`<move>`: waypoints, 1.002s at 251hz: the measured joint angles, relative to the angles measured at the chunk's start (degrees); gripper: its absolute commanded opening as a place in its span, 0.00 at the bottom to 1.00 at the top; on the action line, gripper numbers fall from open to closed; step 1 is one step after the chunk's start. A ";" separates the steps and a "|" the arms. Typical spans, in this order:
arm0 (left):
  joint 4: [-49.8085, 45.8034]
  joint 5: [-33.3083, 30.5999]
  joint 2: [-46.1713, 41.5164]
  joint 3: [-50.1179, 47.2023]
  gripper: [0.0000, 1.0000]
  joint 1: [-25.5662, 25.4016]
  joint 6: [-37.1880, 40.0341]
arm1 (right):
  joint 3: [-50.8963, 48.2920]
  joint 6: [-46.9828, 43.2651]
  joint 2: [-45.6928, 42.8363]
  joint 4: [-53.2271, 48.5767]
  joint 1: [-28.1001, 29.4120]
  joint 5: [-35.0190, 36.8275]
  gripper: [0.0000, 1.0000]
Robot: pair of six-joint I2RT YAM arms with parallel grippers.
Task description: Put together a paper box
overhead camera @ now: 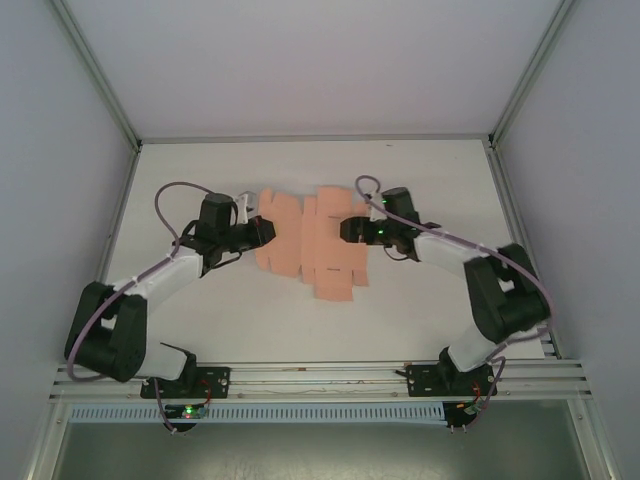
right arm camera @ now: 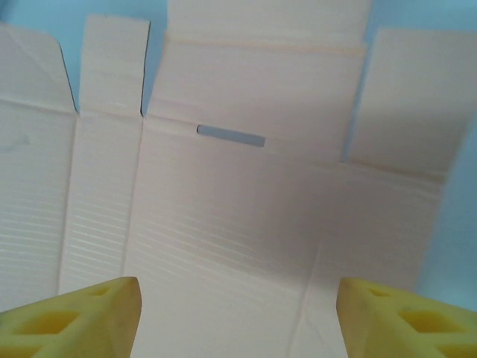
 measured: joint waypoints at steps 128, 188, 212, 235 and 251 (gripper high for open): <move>4.83 5.86 -16.98 -1.90 0.00 -0.02 -1.53 | -11.54 6.21 -6.27 18.43 -9.11 -22.40 0.62; 4.96 3.76 -17.35 -2.58 0.00 -0.07 -2.49 | -14.60 10.43 -11.50 22.82 -9.11 -25.86 0.36; 4.96 2.67 -17.35 -3.08 0.00 -0.07 -2.99 | -15.10 9.84 -14.10 21.38 -9.11 -25.55 0.24; 4.98 1.88 -17.38 -3.15 0.00 -0.07 -3.19 | -15.23 9.92 -15.32 20.57 -9.11 -25.49 0.27; 4.98 0.87 -17.38 -3.37 0.00 -0.07 -3.23 | -15.30 9.81 -15.41 20.20 -9.11 -25.42 0.24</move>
